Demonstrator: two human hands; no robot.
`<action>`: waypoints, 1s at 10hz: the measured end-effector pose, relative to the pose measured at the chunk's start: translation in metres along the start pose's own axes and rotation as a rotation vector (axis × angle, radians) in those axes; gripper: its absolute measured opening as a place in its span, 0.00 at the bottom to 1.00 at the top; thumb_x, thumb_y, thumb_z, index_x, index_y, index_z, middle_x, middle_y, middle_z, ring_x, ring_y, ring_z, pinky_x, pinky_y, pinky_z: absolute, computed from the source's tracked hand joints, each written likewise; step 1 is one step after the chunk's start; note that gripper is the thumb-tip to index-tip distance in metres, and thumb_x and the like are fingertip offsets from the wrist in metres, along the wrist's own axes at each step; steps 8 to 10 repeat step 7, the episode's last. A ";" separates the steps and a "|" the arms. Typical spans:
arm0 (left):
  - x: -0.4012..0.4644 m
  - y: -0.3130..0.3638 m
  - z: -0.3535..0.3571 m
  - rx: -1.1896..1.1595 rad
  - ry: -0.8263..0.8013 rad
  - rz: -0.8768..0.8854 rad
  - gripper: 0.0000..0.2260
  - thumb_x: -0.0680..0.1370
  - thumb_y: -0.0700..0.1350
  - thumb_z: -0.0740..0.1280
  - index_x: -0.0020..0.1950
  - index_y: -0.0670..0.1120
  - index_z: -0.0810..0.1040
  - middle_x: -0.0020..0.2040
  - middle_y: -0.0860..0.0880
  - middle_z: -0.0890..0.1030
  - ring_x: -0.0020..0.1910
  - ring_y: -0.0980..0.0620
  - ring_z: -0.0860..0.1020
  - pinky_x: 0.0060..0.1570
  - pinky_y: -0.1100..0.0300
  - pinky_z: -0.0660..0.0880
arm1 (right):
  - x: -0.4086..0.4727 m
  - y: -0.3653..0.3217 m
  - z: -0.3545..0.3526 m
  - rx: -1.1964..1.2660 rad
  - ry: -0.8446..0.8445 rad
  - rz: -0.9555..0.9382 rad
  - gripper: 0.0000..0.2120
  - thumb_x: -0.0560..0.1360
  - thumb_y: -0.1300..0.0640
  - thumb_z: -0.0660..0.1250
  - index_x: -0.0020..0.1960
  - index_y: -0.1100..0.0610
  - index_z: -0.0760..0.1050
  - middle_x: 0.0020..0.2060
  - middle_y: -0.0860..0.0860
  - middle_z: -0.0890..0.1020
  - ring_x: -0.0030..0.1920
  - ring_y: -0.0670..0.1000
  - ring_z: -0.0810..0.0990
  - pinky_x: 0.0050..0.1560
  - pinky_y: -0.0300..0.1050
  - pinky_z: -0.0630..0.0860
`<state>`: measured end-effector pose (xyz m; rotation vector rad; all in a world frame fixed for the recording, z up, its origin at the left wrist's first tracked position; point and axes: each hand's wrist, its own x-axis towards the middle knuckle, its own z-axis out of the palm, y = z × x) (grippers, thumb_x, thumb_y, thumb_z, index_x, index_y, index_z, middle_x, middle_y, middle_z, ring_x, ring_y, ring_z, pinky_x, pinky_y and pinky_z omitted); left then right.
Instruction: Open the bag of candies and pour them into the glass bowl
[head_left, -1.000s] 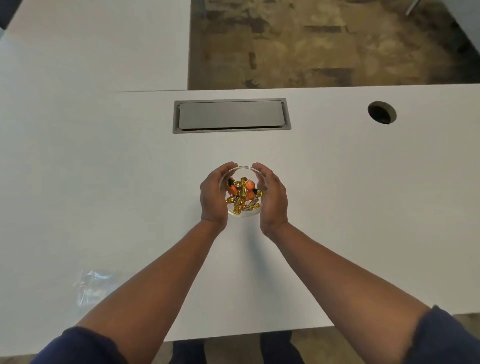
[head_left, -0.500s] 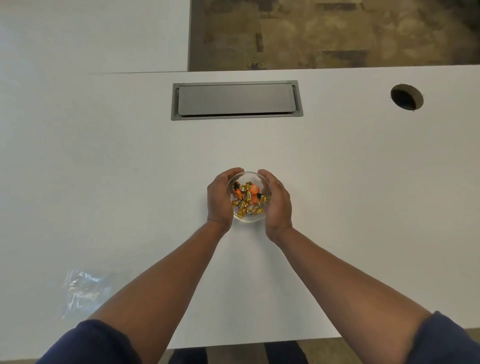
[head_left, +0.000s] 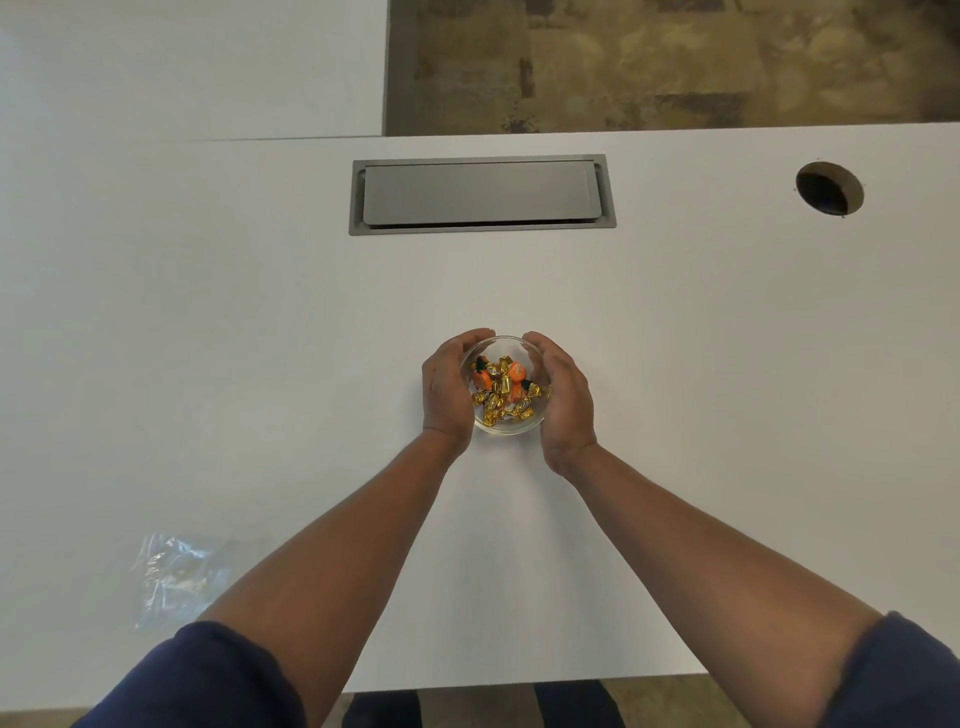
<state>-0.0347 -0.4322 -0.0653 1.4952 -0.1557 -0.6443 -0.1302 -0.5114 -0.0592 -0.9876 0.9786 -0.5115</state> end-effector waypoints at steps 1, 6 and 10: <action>-0.002 0.000 0.001 0.001 0.011 -0.010 0.18 0.85 0.35 0.55 0.54 0.46 0.84 0.52 0.52 0.86 0.53 0.60 0.83 0.49 0.68 0.79 | 0.000 -0.001 -0.001 -0.004 0.002 0.006 0.14 0.83 0.53 0.61 0.63 0.51 0.82 0.63 0.48 0.83 0.62 0.45 0.81 0.51 0.35 0.80; -0.009 0.004 -0.001 -0.025 0.034 -0.113 0.18 0.78 0.52 0.57 0.58 0.50 0.84 0.58 0.53 0.85 0.57 0.60 0.81 0.49 0.72 0.77 | 0.001 0.006 -0.011 -0.053 -0.030 0.023 0.20 0.84 0.52 0.60 0.75 0.53 0.72 0.70 0.47 0.77 0.67 0.46 0.75 0.51 0.31 0.77; -0.015 0.008 -0.004 0.221 0.058 -0.029 0.23 0.81 0.53 0.53 0.70 0.49 0.79 0.70 0.51 0.80 0.70 0.54 0.75 0.70 0.59 0.72 | -0.006 0.001 -0.014 -0.144 -0.065 -0.016 0.23 0.85 0.51 0.57 0.79 0.53 0.65 0.75 0.47 0.71 0.71 0.45 0.69 0.51 0.25 0.72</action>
